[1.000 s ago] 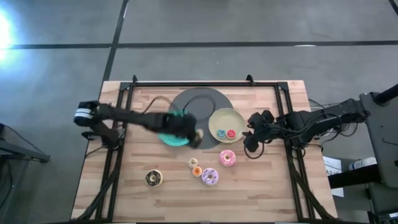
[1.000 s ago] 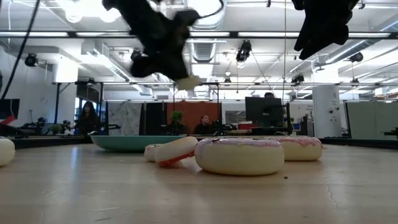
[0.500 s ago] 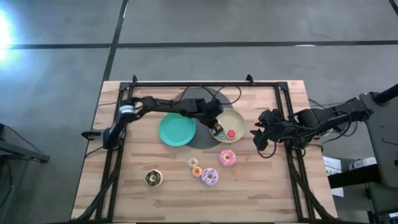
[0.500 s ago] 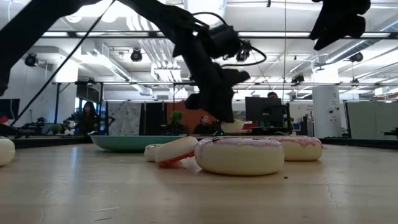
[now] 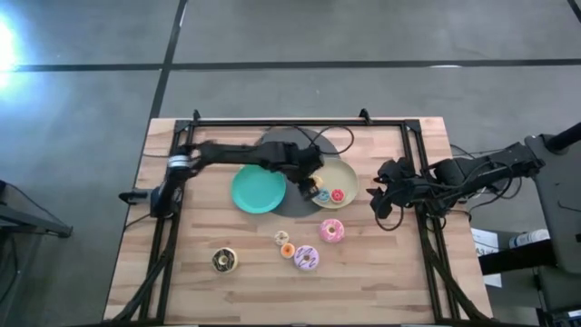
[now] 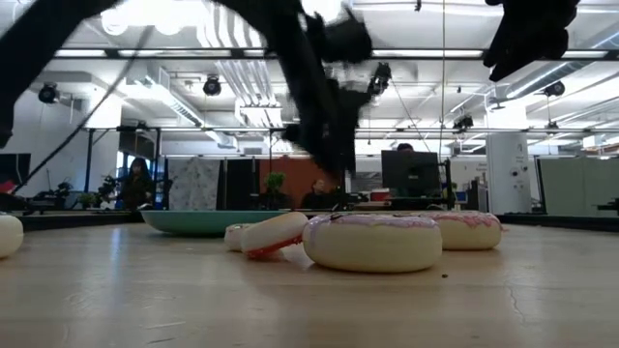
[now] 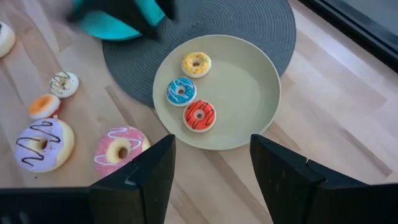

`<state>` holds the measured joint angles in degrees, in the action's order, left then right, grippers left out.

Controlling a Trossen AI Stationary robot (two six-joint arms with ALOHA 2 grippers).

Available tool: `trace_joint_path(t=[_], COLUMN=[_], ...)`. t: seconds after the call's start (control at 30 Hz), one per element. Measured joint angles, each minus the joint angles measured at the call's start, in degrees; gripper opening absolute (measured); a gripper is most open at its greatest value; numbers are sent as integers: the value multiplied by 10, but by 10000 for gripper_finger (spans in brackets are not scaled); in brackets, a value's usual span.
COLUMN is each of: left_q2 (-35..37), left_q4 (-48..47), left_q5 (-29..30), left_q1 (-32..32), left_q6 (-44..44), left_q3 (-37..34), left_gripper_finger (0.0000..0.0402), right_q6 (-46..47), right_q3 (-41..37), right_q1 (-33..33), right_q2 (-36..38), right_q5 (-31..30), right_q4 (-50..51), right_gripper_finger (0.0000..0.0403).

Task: Pick & Place donuts
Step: Put the small light green donut on the light gray plate

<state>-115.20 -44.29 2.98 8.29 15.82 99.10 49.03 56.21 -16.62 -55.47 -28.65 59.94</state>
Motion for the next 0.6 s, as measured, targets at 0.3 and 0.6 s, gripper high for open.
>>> trace_joint_path(t=[0.3,0.6], left_q2=[159,214], left_q4=[40,253], left_q5=[-134,-116], left_q1=[-102,-154], left_q6=[-48,49], left_q3=[-223,-402], left_gripper_finger=[181,172], right_q6=[-11,3], right_q3=[-23,-35], right_q1=[0,0], right_q2=[-3,-7], right_q5=[2,6], right_q4=[-7,-19], right_gripper_finger=[198,198])
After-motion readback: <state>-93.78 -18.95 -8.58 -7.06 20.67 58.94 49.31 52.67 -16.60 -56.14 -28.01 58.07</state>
